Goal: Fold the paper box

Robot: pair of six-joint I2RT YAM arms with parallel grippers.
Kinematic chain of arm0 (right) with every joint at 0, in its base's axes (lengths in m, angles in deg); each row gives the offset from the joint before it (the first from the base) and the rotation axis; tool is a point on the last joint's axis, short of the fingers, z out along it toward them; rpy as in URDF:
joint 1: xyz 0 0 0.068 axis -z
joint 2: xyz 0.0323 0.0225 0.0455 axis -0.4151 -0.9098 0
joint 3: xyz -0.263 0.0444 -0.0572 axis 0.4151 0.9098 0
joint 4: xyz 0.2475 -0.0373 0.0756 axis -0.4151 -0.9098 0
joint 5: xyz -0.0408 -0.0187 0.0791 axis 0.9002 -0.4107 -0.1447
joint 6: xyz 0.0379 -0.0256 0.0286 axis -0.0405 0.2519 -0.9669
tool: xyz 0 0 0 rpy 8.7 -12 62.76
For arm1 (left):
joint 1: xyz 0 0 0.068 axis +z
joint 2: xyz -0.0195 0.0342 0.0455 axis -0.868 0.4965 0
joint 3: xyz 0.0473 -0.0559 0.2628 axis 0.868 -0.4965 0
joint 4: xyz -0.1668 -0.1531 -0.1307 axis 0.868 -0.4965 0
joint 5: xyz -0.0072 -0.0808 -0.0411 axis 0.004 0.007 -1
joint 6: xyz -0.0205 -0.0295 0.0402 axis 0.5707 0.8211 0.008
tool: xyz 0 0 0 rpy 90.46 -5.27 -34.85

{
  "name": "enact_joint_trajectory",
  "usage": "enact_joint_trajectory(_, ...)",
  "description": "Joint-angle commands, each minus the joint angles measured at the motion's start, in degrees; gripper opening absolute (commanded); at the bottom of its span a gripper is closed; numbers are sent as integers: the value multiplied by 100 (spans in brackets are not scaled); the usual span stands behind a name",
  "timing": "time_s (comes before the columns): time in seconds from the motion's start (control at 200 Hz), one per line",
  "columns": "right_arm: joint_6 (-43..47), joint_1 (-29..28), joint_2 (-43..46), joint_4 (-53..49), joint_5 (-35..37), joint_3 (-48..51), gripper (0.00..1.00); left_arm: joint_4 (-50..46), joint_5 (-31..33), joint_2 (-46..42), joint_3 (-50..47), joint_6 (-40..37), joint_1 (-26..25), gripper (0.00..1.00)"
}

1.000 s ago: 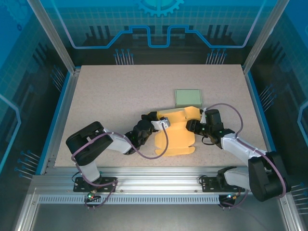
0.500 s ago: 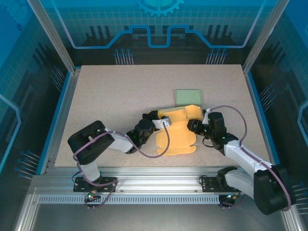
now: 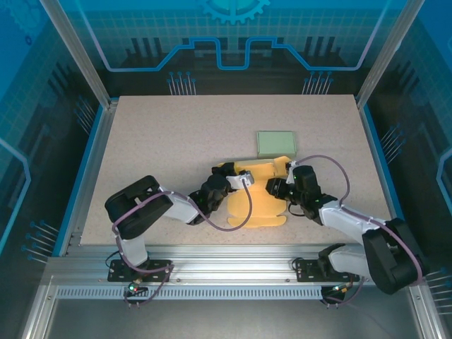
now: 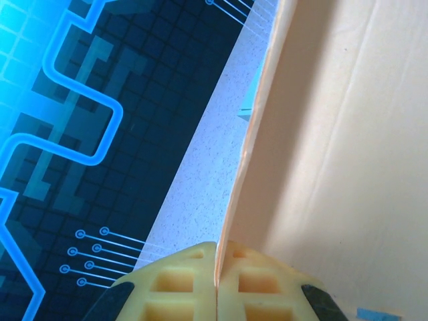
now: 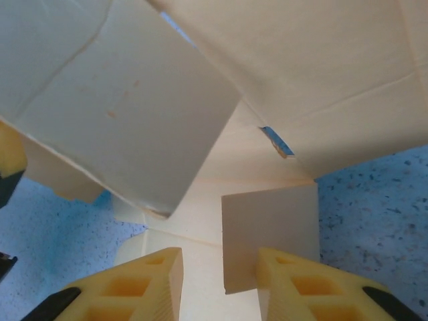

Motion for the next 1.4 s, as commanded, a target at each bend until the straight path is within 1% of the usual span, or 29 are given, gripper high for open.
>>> enact_joint_trajectory(0.0, -75, -126, -337, 417, 88, -156, 34, 295, 39, 4, 118, -7, -46, 0)
enact_joint_trajectory(0.125, -74, -134, -603, 438, 53, -222, 33, 352, 43, 27, 61, -134, -45, 0)
enact_joint_trajectory(0.225, -24, -127, -503, 248, 75, -282, 34, 488, 138, 84, -1, -359, -32, 0)
enact_joint_trajectory(0.26, 29, -127, -410, -22, 94, -280, 34, 612, 194, 133, -24, -478, -27, 0)
enact_joint_trajectory(0.36, 216, -127, 52, -518, 262, -267, 40, 1221, 359, 304, -99, -982, 9, 0)
enact_joint_trajectory(0.435, 332, -115, 516, -912, 396, -209, 43, 1624, 369, 389, -165, -1273, 14, 0)
enact_joint_trajectory(0.485, 402, -79, 866, -1159, 438, -155, 46, 1730, 325, 398, -193, -1343, 23, 0)
enact_joint_trajectory(0.545, 473, 8, 1291, -1475, 479, -113, 49, 1645, 261, 353, -216, -1327, 29, 0)
enact_joint_trajectory(0.69, 609, 521, 2280, -2208, 392, -77, 54, 1496, 189, 268, -263, -1235, 31, 0)
enact_joint_trajectory(0.795, 741, 1164, 2786, -2609, 228, -163, 57, 1492, 147, 213, -320, -1245, 47, 0)
enact_joint_trajectory(0.86, 813, 1613, 2883, -2781, 63, -286, 59, 1483, 95, 176, -361, -1236, 60, 0)
enact_joint_trajectory(0.966, 918, 2346, 2579, -2861, -298, -513, 59, 1485, 74, 128, -390, -1218, 57, 0)
enact_joint_trajectory(1.026, 956, 2697, 2202, -2870, -549, -670, 59, 1527, 59, 121, -413, -1221, 61, 0)
enact_joint_trajectory(1.091, 1016, 2925, 1694, -2776, -786, -819, 58, 1615, 12, 109, -468, -1212, 61, 0)
enact_joint_trajectory(1.241, 1138, 3006, 643, -2139, -1163, -1056, 55, 1691, -61, 40, -568, -1107, 61, 0)
enact_joint_trajectory(1.396, 1320, 3001, -129, -1803, -1109, -1417, 55, 1692, -161, 17, -586, -1090, 61, 0)
